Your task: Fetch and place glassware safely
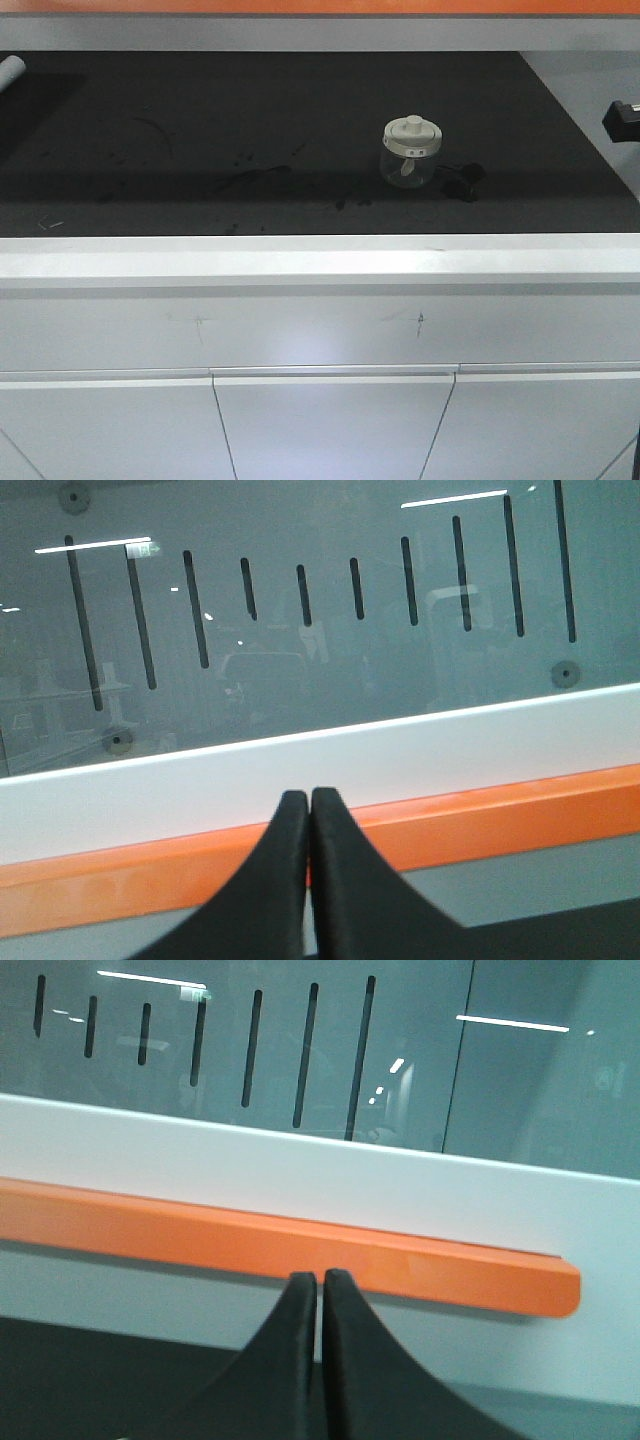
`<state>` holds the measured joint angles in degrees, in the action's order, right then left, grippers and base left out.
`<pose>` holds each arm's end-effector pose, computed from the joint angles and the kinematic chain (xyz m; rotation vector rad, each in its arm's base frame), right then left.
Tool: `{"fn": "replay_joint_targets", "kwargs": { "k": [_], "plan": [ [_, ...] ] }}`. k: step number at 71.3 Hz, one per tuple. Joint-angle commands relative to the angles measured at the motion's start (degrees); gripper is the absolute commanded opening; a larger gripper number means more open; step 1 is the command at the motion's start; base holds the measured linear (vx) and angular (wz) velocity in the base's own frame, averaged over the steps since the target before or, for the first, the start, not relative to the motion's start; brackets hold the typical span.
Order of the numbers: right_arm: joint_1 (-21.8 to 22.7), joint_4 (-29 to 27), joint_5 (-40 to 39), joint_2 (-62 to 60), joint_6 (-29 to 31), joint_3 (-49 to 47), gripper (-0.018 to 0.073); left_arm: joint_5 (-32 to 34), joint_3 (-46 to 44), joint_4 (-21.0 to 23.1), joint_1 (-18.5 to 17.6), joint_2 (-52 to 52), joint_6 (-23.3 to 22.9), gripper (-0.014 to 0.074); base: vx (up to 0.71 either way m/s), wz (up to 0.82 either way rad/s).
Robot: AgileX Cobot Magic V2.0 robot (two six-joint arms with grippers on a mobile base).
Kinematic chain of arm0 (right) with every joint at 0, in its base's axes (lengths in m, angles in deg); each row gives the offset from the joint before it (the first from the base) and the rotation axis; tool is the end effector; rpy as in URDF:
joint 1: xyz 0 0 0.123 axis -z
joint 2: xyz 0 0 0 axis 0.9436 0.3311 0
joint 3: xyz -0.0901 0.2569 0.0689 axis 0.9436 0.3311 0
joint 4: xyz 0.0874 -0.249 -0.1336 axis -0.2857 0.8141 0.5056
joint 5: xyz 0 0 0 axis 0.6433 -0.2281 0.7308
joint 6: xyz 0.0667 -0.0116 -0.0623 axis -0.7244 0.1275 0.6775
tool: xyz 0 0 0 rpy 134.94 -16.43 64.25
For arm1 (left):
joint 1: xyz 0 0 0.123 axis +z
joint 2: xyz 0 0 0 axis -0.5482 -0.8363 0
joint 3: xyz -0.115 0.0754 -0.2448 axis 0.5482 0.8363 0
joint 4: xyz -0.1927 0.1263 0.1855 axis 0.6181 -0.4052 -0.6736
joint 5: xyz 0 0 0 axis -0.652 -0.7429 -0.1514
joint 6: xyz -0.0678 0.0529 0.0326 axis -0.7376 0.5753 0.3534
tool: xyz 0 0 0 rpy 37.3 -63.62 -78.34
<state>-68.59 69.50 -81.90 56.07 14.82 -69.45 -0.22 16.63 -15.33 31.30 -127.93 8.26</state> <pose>0.2813 -0.0001 0.3422 -0.1660 1.2976 -0.0864 0.2754 -0.0114 0.3879 0.0883 1.3088 0.0173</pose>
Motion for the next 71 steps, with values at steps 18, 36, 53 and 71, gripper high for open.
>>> {"fn": "replay_joint_targets", "kwargs": {
  "k": [18,36,53,71],
  "plan": [
    [0.39,-0.33,6.64,-7.59,-1.44,-2.02,-0.0001,-7.26,-1.97,0.2,-0.09,7.2,-0.43,-0.0007,0.0,0.0],
    [0.34,1.37,16.38,-14.29,-4.55,-1.9,-0.0001,-20.08,-1.51,0.2,-0.09,14.99,-0.43,-0.0007,0.0,0.0],
    [0.34,1.26,24.07,-18.75,-8.32,-1.77,-0.0001,-24.71,7.71,0.2,-0.09,26.38,-0.43,-0.0007,0.0,0.0],
    [0.34,1.15,26.48,-19.46,-8.48,-1.77,-0.0001,-28.13,22.25,0.75,-0.09,41.52,-0.43,-0.0007,0.0,0.0]
  ]
}}
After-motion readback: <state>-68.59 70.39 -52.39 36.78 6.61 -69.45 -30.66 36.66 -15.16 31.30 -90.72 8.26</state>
